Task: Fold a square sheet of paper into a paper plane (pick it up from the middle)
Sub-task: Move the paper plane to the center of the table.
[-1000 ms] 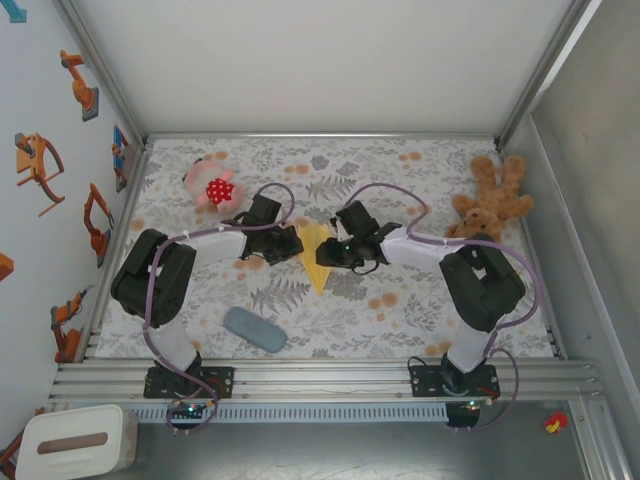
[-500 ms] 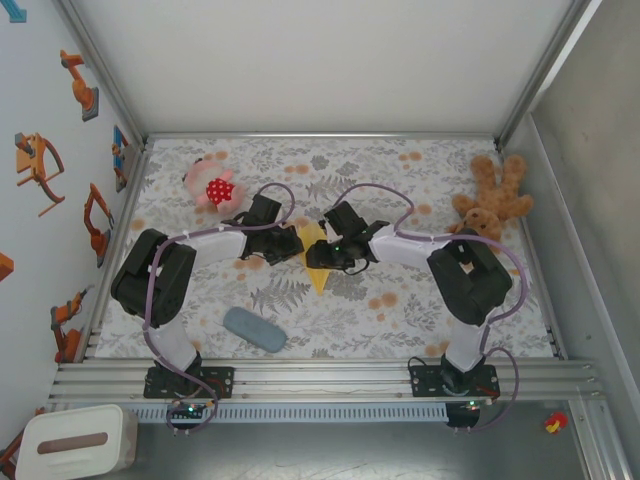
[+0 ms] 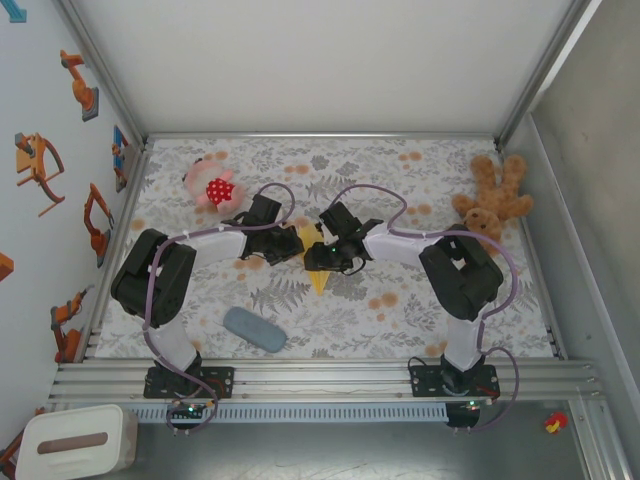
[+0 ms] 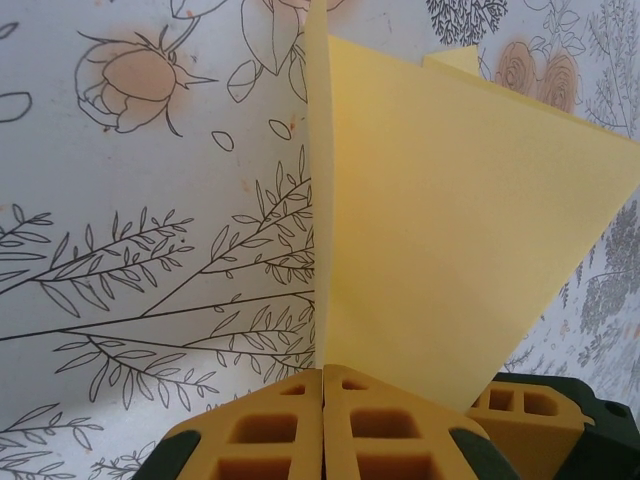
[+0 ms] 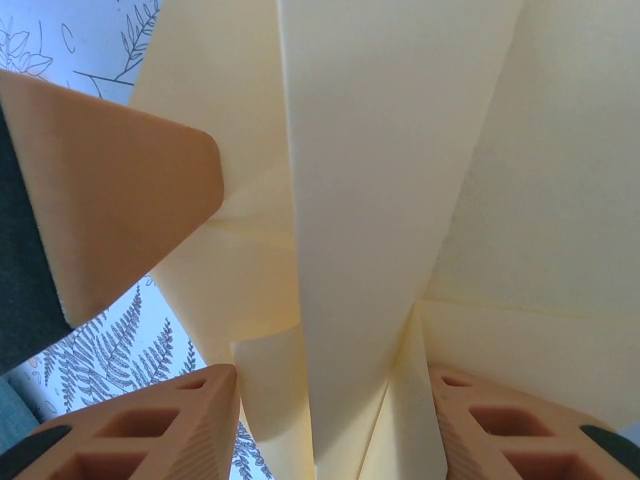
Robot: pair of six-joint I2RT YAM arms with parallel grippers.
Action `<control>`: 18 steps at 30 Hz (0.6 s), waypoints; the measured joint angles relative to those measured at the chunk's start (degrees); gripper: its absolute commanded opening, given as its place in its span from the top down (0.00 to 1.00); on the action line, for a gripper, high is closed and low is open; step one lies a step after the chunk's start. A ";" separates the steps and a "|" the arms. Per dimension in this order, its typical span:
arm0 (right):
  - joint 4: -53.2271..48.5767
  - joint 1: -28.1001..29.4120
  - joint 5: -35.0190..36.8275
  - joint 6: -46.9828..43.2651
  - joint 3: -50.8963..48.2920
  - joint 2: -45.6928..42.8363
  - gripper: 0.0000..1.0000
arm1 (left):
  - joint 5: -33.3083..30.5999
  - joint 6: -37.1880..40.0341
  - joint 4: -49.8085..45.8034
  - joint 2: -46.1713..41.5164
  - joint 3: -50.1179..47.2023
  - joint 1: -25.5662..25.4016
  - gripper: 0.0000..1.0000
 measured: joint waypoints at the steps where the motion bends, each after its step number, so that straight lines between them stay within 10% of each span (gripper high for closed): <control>1: 0.00 0.00 0.02 -0.04 0.00 0.02 0.52 | 0.02 -0.02 0.00 0.00 0.00 0.00 0.94; 18: 0.22 0.74 -1.38 -2.49 0.00 0.02 0.47 | 0.24 0.00 -0.02 0.00 0.02 0.00 0.94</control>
